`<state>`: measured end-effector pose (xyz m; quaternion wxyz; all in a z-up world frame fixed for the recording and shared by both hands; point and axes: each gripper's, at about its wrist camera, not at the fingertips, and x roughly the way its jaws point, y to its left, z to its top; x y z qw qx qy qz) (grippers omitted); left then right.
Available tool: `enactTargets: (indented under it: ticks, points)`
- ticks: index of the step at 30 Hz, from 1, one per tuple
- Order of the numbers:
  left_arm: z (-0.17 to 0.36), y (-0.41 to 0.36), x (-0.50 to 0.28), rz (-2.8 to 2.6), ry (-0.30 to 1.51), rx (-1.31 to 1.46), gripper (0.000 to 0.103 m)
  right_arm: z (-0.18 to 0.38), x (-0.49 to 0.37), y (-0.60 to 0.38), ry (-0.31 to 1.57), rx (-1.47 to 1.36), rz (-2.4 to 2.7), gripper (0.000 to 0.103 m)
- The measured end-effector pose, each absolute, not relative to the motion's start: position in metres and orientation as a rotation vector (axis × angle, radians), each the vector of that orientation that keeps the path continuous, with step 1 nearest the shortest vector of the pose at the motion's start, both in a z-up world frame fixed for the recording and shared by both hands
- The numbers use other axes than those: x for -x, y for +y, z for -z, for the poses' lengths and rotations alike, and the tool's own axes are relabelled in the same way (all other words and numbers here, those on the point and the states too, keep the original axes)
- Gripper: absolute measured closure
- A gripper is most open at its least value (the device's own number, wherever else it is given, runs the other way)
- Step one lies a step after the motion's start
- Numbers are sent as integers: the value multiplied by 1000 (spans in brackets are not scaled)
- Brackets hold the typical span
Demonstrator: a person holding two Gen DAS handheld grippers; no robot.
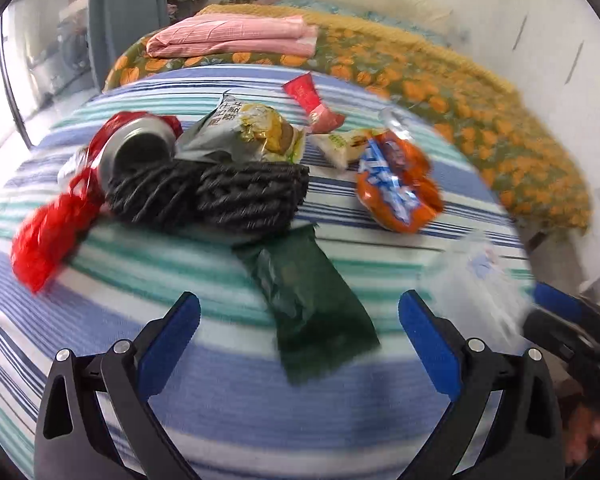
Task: Collect trash
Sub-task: 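Grasp the dark green wrapper with the left tool while the right tool grasps the clear plastic box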
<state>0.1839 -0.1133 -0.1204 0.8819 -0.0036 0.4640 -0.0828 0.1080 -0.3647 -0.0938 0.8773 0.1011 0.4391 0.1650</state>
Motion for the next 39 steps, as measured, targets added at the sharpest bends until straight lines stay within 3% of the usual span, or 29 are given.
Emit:
enactTargets:
  ticks: [6, 8, 9, 11, 14, 18, 19, 21, 23, 26, 29, 31, 32, 33, 39]
  points:
    - [131, -130, -195, 89, 1001, -93, 11, 86, -105, -373, 883, -180, -351, 32]
    - [129, -130, -191, 124, 992, -85, 22, 82, -104, -368, 872, -146, -371, 28]
    - [128, -131, -188, 134, 982, -91, 39, 81, -104, -364, 872, -132, -387, 26]
    - [124, -131, -182, 171, 970, -110, 55, 79, -104, -354, 874, -98, -420, 25]
    - [120, -123, -166, 241, 997, -103, 63, 79, -109, -336, 889, -33, -445, 25]
    - [119, -111, -134, 329, 1046, -125, 61, 89, -123, -324, 962, 24, -418, 25]
    - [119, -109, -128, 317, 1048, -143, 58, 89, -125, -320, 969, 40, -415, 25]
    - [117, -105, -124, 300, 1032, -141, 37, 89, -128, -311, 967, 81, -413, 25]
    - [115, -106, -124, 283, 1014, -138, 31, 88, -131, -304, 965, 97, -405, 25]
    - [117, -107, -128, 250, 1034, -154, 31, 92, -136, -301, 979, 98, -369, 25]
    - [119, -109, -128, 213, 1057, -190, 31, 97, -141, -304, 1006, 84, -356, 43]
    - [121, -107, -128, 218, 1064, -175, 44, 96, -140, -309, 1003, 52, -360, 43]
    - [120, -106, -128, 241, 1062, -147, 59, 94, -140, -310, 1000, 42, -364, 43]
    - [119, -106, -127, 228, 1057, -153, 65, 91, -137, -316, 987, 15, -373, 43]
    - [106, -131, -120, 312, 1015, -93, 68, 73, -120, -362, 928, -119, -351, 43]
